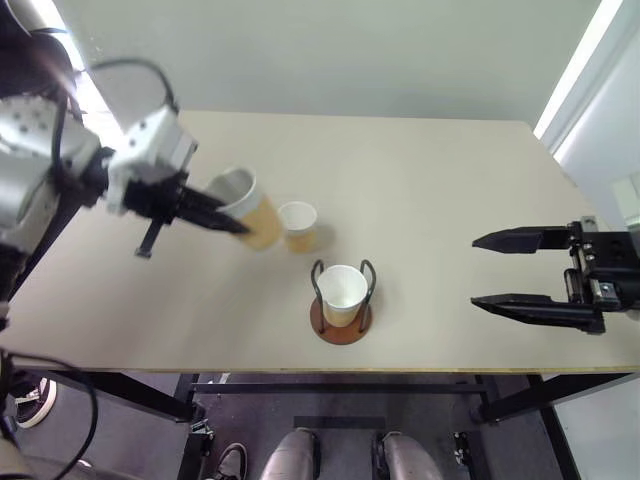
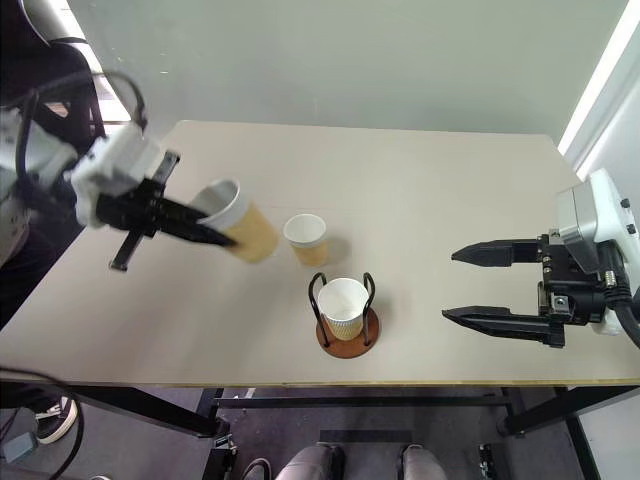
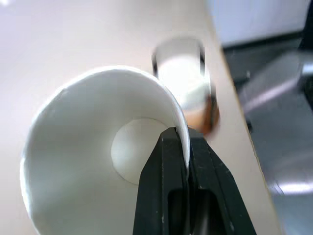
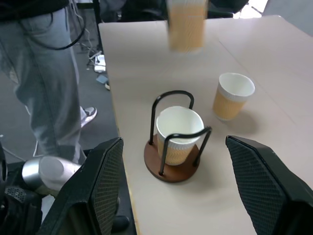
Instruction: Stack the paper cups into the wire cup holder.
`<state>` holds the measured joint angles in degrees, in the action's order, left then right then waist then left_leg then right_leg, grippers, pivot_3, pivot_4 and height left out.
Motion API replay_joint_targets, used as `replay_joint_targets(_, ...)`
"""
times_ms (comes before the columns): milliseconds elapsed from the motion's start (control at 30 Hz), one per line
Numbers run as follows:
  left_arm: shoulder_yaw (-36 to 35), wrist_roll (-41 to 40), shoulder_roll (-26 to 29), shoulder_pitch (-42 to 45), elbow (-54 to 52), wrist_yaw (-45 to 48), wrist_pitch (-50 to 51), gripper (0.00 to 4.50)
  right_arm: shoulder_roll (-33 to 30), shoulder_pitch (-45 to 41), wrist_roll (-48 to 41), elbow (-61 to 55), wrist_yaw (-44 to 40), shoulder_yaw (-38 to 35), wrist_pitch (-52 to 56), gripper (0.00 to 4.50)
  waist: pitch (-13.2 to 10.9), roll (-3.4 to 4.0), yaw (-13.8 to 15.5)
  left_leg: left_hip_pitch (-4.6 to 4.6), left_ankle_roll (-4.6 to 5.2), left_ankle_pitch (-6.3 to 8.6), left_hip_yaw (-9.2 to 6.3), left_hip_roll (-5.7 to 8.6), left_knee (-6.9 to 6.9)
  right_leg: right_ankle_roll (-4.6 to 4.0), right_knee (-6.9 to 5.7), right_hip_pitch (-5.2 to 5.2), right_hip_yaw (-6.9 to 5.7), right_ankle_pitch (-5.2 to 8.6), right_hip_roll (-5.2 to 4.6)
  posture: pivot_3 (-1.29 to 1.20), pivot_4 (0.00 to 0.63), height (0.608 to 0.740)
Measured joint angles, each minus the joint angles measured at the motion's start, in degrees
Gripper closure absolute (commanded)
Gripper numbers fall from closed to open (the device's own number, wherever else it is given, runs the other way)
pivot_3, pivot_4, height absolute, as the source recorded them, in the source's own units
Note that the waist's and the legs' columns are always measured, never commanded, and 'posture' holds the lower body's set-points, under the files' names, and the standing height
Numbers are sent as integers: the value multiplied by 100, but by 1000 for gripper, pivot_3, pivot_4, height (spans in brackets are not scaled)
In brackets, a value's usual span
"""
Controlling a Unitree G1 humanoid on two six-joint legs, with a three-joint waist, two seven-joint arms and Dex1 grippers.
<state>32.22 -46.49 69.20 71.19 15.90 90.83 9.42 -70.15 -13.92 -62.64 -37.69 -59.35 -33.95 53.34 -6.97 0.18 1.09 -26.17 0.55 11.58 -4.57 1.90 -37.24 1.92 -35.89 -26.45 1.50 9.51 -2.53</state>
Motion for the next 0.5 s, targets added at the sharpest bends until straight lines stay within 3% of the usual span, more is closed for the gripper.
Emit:
replay_joint_targets(300,1931,-635,-732,823,250,0,-570,4488,-27,823,439,-312,-205,-1032,95,1062,-6,9,-8,-5,37,-1,-2,-1,-21,58,1,18,9,16,-2,0,150,740)
replay_joint_targets(400,2430,-813,-1088,1270,506,-1,-987,4488,-21,932,337,-565,-59,-1406,291,1062,-11,21,-8,-13,117,16,-4,2,-86,125,0,40,15,58,3,0,150,740)
replay_joint_targets(500,2945,-866,-1400,1559,644,-1,-1401,4488,-20,1001,151,-825,122,-1671,480,1062,-15,27,46,-15,98,66,-3,19,-105,103,8,55,14,43,-4,0,150,740)
